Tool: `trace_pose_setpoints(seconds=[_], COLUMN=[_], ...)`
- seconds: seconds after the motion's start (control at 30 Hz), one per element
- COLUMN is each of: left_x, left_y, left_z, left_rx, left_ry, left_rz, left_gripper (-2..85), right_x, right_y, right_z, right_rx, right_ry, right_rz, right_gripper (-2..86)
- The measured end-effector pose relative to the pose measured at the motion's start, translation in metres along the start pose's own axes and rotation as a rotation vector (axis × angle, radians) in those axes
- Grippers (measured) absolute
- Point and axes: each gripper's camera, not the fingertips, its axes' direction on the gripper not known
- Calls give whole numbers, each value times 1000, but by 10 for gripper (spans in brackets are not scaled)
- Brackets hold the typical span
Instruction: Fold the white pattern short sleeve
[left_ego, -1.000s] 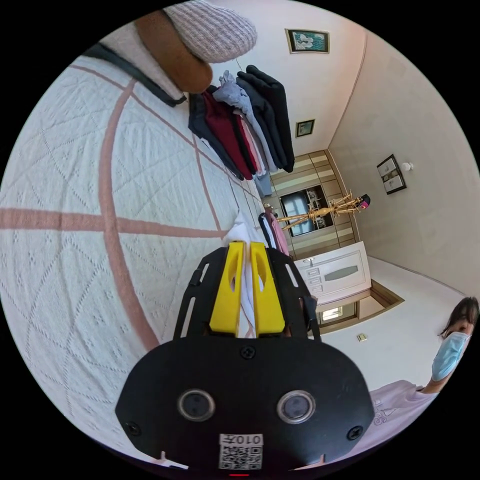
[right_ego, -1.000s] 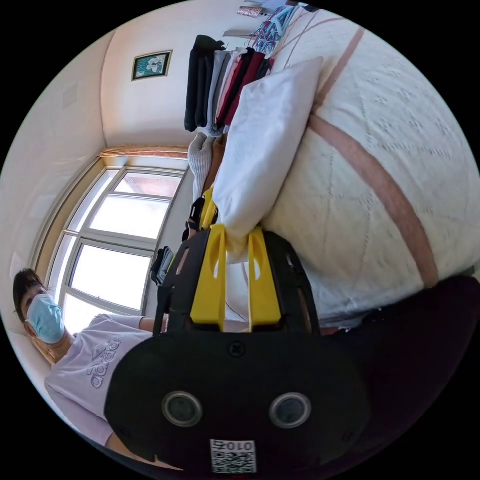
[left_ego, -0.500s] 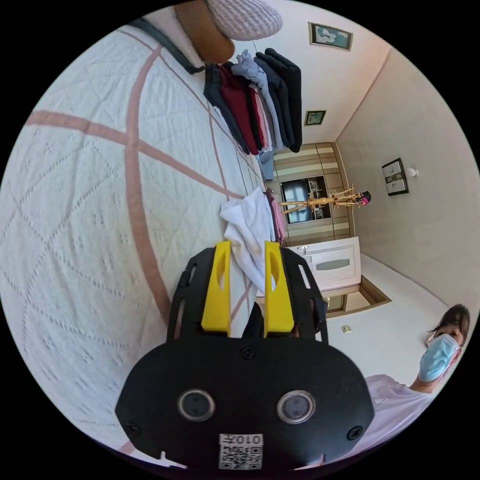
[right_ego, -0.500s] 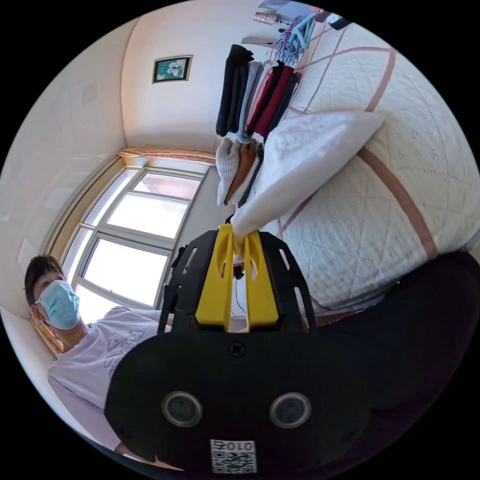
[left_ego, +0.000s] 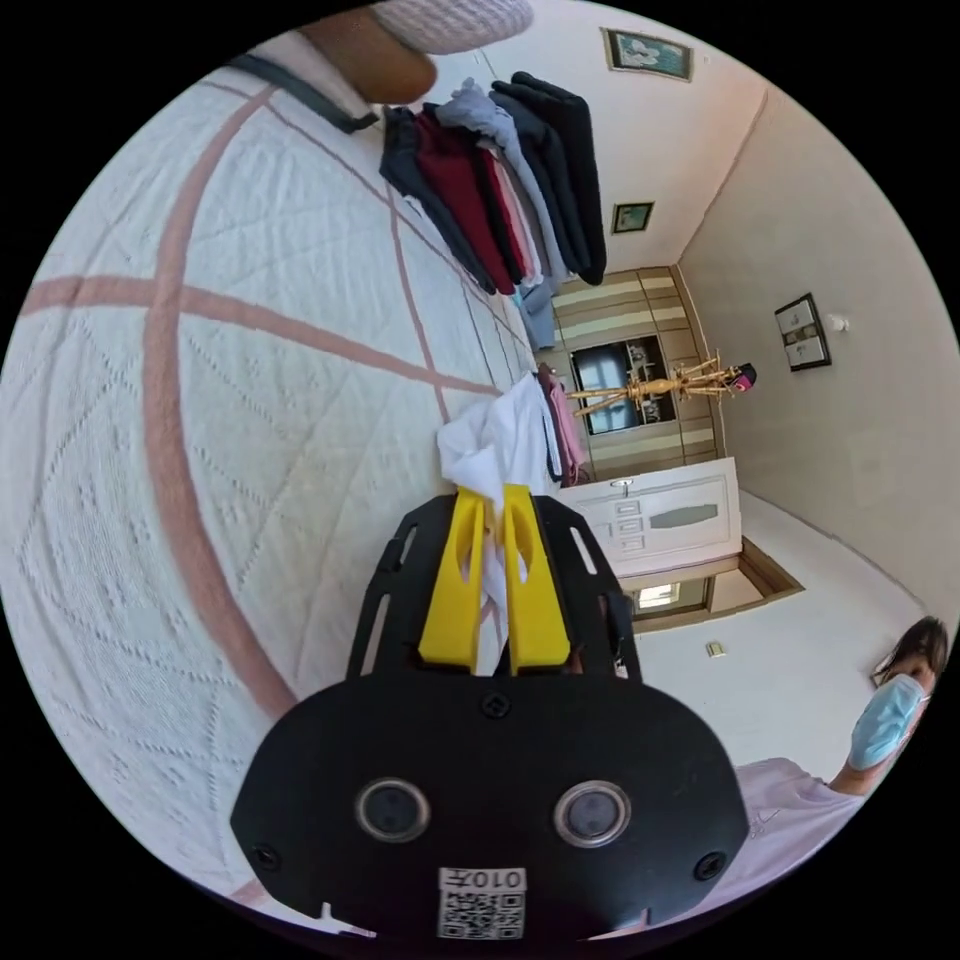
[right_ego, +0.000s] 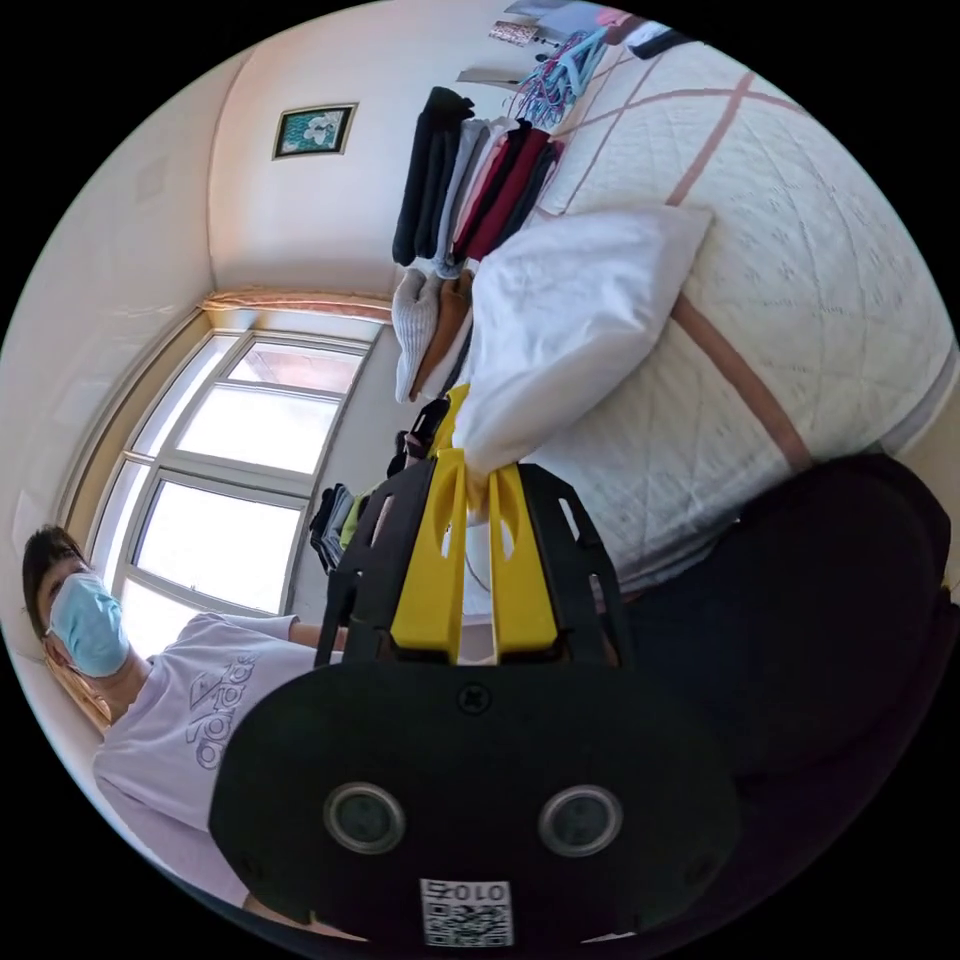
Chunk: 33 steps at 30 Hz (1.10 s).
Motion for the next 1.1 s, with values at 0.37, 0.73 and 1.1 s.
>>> trace_pose_setpoints(seconds=[0.37, 0.73, 1.1], left_x=[151, 266, 223], left_y=[-16, -160, -296], left_z=[22, 240, 522], left_rx=[-107, -250, -396], left_ry=[88, 267, 112], left_rz=[457, 546, 339], left_gripper=[26, 23, 40], right_x=[-86, -103, 65], right_y=[30, -46, -156], right_z=[-80, -235, -317], right_rx=[94, 279, 377], right_ry=[6, 252, 401], right_rz=[-279, -389, -82], right_gripper=[54, 54, 54])
